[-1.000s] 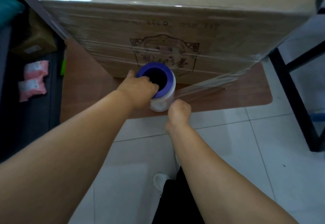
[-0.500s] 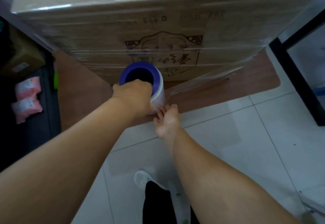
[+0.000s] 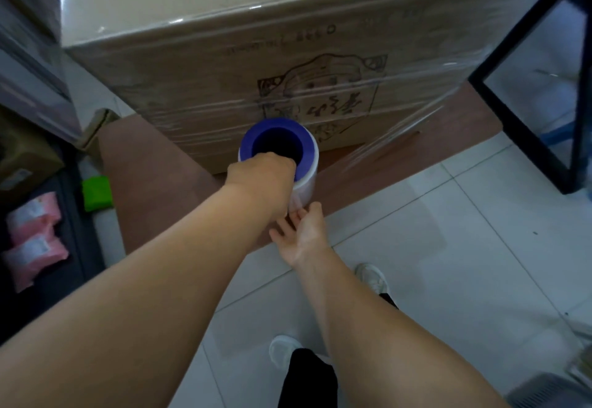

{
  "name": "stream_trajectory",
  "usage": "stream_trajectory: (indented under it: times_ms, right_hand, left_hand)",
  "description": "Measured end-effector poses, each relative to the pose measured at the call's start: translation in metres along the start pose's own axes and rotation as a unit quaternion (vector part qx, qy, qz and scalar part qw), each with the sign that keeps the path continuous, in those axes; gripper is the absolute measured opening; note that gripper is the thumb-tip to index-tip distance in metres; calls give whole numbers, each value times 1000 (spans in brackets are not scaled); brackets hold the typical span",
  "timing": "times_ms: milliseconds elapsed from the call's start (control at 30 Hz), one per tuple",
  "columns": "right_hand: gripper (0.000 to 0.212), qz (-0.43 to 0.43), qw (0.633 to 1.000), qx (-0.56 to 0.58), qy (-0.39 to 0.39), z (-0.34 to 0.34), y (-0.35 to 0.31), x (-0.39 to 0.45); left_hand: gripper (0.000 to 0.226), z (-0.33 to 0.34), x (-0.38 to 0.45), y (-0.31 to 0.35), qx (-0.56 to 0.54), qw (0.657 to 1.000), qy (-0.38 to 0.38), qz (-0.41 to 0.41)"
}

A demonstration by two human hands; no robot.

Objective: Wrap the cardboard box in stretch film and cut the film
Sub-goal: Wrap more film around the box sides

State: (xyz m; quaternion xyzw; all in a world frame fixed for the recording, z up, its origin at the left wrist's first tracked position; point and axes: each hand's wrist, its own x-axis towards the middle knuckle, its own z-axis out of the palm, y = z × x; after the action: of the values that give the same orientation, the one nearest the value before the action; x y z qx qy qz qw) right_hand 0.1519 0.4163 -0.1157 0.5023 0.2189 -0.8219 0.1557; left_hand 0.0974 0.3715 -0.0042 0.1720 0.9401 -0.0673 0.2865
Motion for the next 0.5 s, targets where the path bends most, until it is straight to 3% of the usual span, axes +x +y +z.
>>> stream_trajectory:
  times_ms: [200, 433, 500]
  right_hand:
    - [63, 2, 999, -33, 15, 8, 3, -6]
    - [62, 2, 998, -65, 20, 16, 10, -9]
    - [62, 0, 995, -93, 24, 18, 11, -7]
  left_hand:
    - [27, 0, 2, -10, -43, 997, -11, -70]
    - [31, 1, -3, -10, 17, 997, -18, -72]
    - [28, -1, -2, -12, -8, 996, -38, -77]
